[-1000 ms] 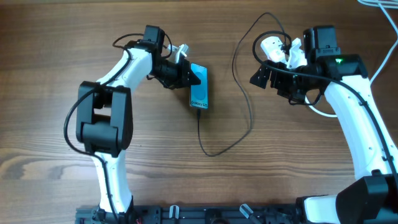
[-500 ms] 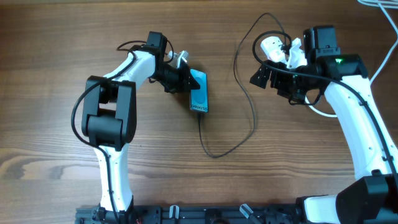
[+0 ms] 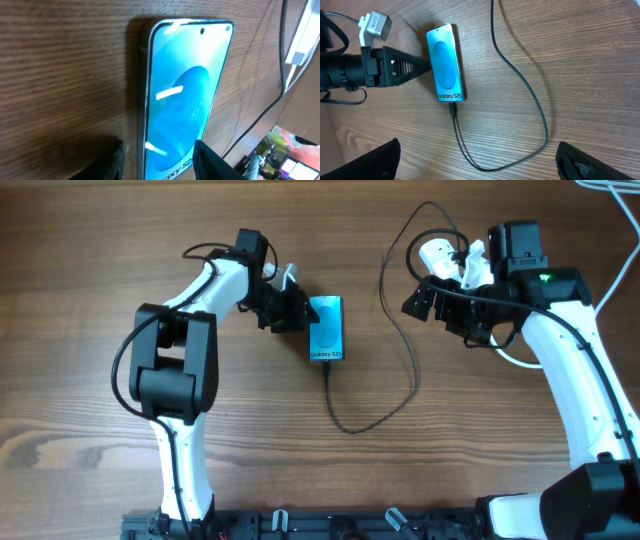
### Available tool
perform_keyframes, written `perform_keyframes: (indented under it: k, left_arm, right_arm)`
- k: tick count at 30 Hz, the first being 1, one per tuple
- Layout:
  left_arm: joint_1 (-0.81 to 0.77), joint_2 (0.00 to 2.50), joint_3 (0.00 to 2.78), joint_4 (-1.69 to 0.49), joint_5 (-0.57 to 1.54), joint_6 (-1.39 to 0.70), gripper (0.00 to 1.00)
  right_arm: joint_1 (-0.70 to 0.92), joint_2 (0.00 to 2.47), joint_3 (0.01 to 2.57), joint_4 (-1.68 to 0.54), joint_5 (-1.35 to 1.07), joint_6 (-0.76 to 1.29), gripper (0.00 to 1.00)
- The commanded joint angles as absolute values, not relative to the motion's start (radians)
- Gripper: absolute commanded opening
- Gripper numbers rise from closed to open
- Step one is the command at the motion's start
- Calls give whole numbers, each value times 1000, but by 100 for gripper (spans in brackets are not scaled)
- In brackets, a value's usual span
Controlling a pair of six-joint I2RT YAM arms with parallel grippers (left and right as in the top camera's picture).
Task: Plug charger to phone and switch on socket
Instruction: 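Lower the phone flat onto the table with the left gripper and open it, then lift the left gripper up and away from the phone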
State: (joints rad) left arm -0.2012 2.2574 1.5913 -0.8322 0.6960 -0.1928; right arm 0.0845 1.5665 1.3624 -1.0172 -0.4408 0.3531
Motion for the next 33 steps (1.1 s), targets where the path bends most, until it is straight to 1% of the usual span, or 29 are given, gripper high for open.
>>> perform_keyframes:
  k: [1,3,4,6,11,16,22,26,33]
  left_arm:
    - [-198,2285,1571,-866,555,-192,52]
    - [-198,2281,1571,-879,555,-193,62]
    - [-198,2275,1571,-891,555,-200,72]
    - [-197,2260,1571,-906,555,-240,100]
    - [-187,2161,1571,-941,524,-296,100]
    - [-159,2001,1571,-978,503,-314,100]
    - [-138,1771,1571,-1031,283,-412,100]
    - [-138,1735,1571,-1058,233,-400,100]
    - [-138,1737,1571,-1067,234,-401,100]
  right_arm:
    - [92,1548,1380,-1013,-426,341,100]
    - [92,1548,1380,-1011,-385,341,100]
    - [92,1549,1380,-1011,-366,341,100]
    - [92,1552,1380,-1012,-340,341,100]
    - [92,1556,1380,-1015,-331,343,100]
    - [92,1556,1380,-1011,-331,341,100]
    - [92,1556,1380,-1008,-332,341,100]
    - [92,1556,1380,-1002,-332,340,100]
    - [81,1556,1403,-1002,-313,344,100]
